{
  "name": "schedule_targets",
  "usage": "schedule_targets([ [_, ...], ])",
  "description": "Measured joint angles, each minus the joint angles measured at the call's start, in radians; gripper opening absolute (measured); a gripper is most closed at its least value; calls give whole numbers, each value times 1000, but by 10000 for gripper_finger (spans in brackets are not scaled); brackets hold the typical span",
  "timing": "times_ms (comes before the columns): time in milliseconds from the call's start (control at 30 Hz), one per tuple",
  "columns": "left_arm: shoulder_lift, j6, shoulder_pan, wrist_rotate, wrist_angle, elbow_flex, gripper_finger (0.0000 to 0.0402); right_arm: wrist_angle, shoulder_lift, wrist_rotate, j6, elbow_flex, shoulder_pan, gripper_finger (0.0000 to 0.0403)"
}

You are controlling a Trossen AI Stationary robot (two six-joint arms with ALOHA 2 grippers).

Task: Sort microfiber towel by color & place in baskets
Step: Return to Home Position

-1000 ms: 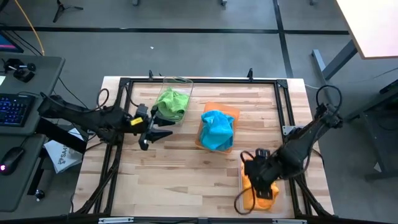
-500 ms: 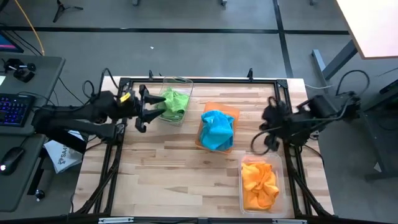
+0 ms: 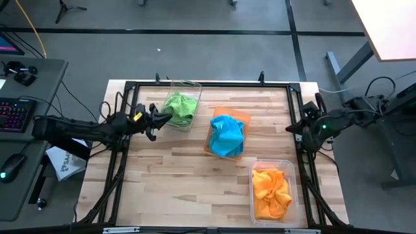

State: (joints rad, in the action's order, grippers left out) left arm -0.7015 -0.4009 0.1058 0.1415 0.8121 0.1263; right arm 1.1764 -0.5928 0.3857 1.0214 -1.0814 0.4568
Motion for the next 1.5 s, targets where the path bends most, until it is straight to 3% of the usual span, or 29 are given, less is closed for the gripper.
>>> schedule_targets([
  [133,10,-74,-28,78,97,-113,4,-48,98,4,-17,81,0,1],
  [433,17,-121,-50,112,16,-111,1,-242,333,-23,-176,337,0,0],
  [733,17,-120,-50,105,-6,-111,1,-847,542,44,-627,637,-25,0],
  [900,17,-120,-49,105,-7,-111,1,-844,563,26,-738,646,-75,0],
  [1100,17,-120,-49,105,-7,-111,1,-886,562,-127,-701,740,-131,0],
  [1267,17,-120,-49,105,-8,-111,1,-1157,562,-229,-673,908,-166,0],
  [1500,17,-120,-49,105,-8,-111,1,-1330,562,-326,-711,1018,-235,0],
])
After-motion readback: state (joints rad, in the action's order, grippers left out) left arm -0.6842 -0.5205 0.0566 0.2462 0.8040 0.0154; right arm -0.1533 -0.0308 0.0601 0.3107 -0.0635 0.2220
